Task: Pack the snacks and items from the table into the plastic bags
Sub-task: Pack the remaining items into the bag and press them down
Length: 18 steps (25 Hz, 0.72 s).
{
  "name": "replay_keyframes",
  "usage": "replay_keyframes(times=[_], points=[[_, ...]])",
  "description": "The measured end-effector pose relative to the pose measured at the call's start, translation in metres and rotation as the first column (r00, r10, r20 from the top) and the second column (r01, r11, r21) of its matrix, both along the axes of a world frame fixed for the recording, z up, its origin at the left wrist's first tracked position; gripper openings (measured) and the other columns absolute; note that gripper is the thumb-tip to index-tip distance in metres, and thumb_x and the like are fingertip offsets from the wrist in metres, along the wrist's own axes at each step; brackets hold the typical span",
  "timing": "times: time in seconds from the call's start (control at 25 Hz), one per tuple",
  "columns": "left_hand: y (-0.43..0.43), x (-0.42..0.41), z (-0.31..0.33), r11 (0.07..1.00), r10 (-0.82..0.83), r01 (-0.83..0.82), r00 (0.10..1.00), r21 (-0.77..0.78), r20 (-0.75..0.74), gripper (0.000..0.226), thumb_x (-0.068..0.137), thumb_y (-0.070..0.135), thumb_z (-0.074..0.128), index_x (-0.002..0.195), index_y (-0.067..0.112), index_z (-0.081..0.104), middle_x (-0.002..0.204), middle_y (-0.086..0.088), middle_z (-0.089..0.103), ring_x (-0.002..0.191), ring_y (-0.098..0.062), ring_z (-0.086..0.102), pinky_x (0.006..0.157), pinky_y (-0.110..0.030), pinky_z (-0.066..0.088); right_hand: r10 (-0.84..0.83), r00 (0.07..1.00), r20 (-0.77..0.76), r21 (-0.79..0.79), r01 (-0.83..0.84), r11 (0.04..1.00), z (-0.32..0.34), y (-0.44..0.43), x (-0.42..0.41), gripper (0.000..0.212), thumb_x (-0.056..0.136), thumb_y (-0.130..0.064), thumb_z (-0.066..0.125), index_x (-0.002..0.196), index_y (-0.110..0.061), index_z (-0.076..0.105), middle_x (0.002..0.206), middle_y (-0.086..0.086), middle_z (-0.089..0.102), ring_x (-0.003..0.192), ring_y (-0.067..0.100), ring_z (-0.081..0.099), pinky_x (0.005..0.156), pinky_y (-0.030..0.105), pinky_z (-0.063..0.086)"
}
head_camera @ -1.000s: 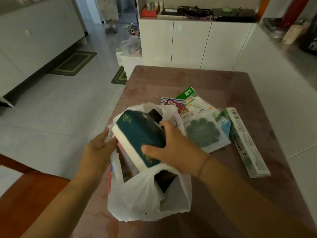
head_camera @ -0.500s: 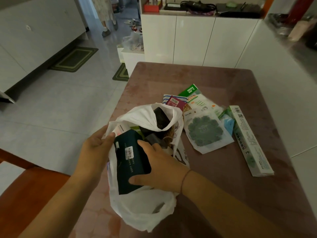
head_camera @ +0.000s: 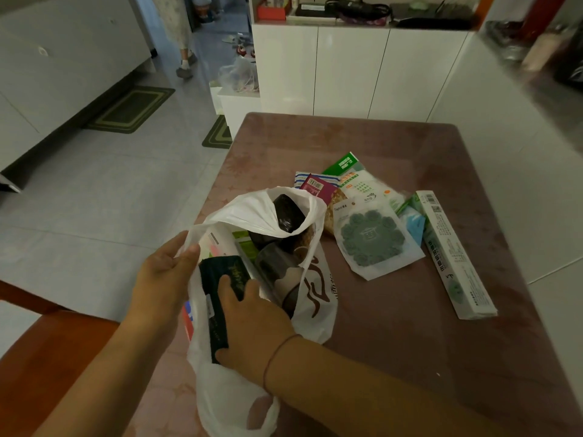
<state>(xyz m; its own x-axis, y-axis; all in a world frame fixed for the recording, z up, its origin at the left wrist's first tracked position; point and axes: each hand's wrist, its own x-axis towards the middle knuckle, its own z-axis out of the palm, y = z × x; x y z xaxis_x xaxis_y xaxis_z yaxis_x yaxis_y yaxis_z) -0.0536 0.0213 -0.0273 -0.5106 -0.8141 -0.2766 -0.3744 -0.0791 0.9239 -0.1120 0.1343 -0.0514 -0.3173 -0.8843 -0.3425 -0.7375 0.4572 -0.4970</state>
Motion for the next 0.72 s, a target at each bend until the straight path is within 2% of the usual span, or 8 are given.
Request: replay_keyframes(times=[0.16,0.28,0.4,0.48,0.52,0.6,0.64,0.72], points=[[-0.004,0.005,0.004,0.999,0.038,-0.039,0.999,0.023,0.025,0.039,0.097,0.029,0.044,0.135,0.021,0.049,0.11,-0.004,0.066,0.083,-0.019,0.067,0.046,-0.02,0.057,0.036,0.999,0.003,0.009,-0.036,0.999,-0.003,-0.005,0.0,0.092,0.085,-0.026,0.064,0.149,-0.019,-0.002,0.144,0.026,0.024,0.115,0.043,0.05,0.094,0.05,0.044],[-0.002,0.006,0.004,0.999,0.042,-0.043,0.998,0.008,0.047,0.039,0.097,0.029,0.044,0.135,0.022,0.049,0.102,0.003,0.066,0.08,-0.016,0.065,0.044,-0.019,0.055,0.047,0.996,0.075,0.027,-0.049,0.998,-0.005,-0.002,-0.009,0.093,0.084,-0.031,0.064,0.148,-0.024,-0.003,0.146,0.023,0.022,0.122,0.042,0.045,0.1,0.05,0.041],[0.002,0.005,0.005,1.0,0.025,-0.026,0.998,0.013,0.053,0.037,0.097,0.028,0.044,0.132,0.021,0.052,0.095,0.009,0.065,0.079,-0.015,0.066,0.047,-0.022,0.056,0.066,0.954,0.292,0.004,-0.071,0.998,-0.003,0.013,-0.027,0.087,0.085,-0.041,0.061,0.149,-0.031,0.002,0.148,0.015,0.025,0.127,0.036,0.042,0.104,0.049,0.041],[0.003,0.003,0.005,1.0,0.017,-0.018,0.997,0.01,0.077,0.033,0.096,0.028,0.044,0.127,0.021,0.054,0.089,0.011,0.063,0.076,-0.015,0.063,0.053,-0.026,0.053,0.022,0.845,0.535,-0.166,0.079,0.983,0.005,0.034,-0.058,0.07,0.088,-0.034,0.06,0.146,-0.024,0.023,0.128,0.009,0.046,0.109,0.024,0.055,0.093,0.039,0.05],[0.004,0.001,0.005,1.0,0.02,-0.02,0.996,0.009,0.085,0.034,0.096,0.028,0.044,0.128,0.022,0.054,0.086,0.012,0.061,0.074,-0.015,0.061,0.057,-0.028,0.05,-0.047,0.765,0.642,-0.277,0.288,0.917,0.007,0.047,-0.08,0.056,0.089,-0.025,0.059,0.139,-0.017,0.038,0.113,0.006,0.055,0.095,0.018,0.06,0.086,0.033,0.053],[0.005,-0.001,0.005,1.0,0.017,-0.018,0.995,0.011,0.093,0.035,0.096,0.029,0.044,0.129,0.021,0.053,0.084,0.013,0.058,0.073,-0.016,0.059,0.062,-0.031,0.047,-0.331,0.62,0.712,-0.367,0.729,0.578,-0.011,0.073,-0.138,0.031,0.088,-0.015,0.06,0.119,-0.009,0.057,0.1,0.006,0.063,0.09,0.02,0.065,0.079,0.029,0.053],[0.005,-0.001,0.006,1.0,0.017,-0.018,0.995,0.009,0.097,0.035,0.096,0.029,0.044,0.129,0.021,0.053,0.083,0.013,0.058,0.072,-0.016,0.058,0.063,-0.032,0.046,-0.518,0.556,0.65,-0.371,0.827,0.422,-0.031,0.084,-0.171,0.032,0.086,-0.016,0.063,0.116,-0.007,0.058,0.106,0.01,0.063,0.1,0.025,0.064,0.083,0.03,0.052],[0.006,-0.002,0.006,1.0,0.022,-0.024,0.994,0.015,0.112,0.035,0.096,0.029,0.043,0.129,0.02,0.053,0.082,0.012,0.057,0.071,-0.015,0.057,0.059,-0.029,0.046,-0.828,0.442,0.345,-0.272,0.892,0.362,-0.081,0.104,-0.226,0.061,0.076,-0.03,0.073,0.126,-0.003,0.049,0.128,0.018,0.052,0.118,0.032,0.052,0.095,0.038,0.046]])
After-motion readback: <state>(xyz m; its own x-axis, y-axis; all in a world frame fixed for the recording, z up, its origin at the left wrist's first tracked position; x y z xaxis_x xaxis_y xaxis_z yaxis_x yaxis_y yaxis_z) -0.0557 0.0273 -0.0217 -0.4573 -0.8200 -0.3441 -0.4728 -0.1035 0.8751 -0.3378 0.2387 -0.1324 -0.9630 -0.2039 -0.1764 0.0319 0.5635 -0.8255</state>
